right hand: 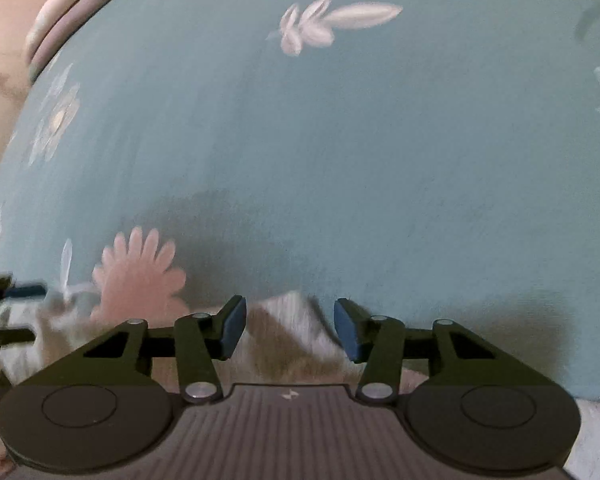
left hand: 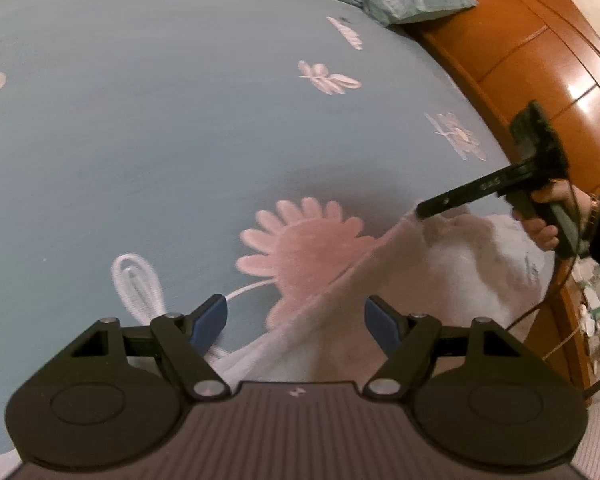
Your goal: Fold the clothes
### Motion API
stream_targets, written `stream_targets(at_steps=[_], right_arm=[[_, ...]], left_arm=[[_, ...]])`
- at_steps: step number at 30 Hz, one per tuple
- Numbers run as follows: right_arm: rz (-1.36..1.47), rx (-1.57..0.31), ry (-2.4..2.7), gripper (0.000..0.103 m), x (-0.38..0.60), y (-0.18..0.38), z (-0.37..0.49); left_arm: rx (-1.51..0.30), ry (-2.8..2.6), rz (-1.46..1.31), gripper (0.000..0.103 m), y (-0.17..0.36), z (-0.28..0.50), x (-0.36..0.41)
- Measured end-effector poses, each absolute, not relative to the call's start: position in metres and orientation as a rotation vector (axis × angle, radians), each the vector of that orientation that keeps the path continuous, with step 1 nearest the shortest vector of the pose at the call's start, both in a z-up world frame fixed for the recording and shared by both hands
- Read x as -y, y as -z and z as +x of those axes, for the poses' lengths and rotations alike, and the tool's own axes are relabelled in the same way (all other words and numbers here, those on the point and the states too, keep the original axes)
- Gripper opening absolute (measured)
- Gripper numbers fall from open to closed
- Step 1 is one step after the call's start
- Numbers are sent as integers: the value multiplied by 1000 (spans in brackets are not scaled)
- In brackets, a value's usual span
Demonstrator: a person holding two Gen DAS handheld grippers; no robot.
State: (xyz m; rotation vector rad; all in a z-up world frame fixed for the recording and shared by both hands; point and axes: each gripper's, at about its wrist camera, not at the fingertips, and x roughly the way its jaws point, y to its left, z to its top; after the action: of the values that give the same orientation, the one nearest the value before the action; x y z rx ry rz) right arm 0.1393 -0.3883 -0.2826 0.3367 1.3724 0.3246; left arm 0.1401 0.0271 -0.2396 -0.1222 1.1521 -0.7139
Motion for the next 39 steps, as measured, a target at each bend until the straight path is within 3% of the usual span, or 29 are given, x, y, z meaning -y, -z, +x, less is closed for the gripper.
stream_targets(at_steps=[10, 11, 14, 18, 23, 26, 30, 33, 35, 39], right_arm=[[575, -1521, -750, 55, 425, 317, 178], [587, -1530, -768, 50, 428, 320, 181], [560, -1544, -781, 17, 433, 322, 184], [474, -1455, -805, 12, 427, 310, 179], [228, -1191, -875, 1, 407, 273, 167], [148, -1168, -894, 1, 403, 261, 166], [203, -1177, -803, 12, 421, 247, 162], [233, -1191, -755, 12, 431, 238, 137], [265, -1224, -738, 20, 431, 244, 117], [258, -1280, -603, 20, 428, 276, 82]], left_arm=[[-1181, 699, -233, 76, 235, 138, 39], [-1180, 691, -236, 76, 235, 138, 49], [-1176, 687, -262, 76, 236, 138, 73], [-1203, 722, -319, 78, 242, 135, 100], [-1266, 615, -349, 78, 275, 138, 109], [-1293, 536, -386, 76, 287, 144, 100], [-1227, 541, -348, 77, 263, 147, 97], [-1220, 593, -344, 78, 251, 145, 102], [-1232, 632, -326, 79, 250, 140, 110], [-1274, 668, -284, 79, 256, 129, 126]])
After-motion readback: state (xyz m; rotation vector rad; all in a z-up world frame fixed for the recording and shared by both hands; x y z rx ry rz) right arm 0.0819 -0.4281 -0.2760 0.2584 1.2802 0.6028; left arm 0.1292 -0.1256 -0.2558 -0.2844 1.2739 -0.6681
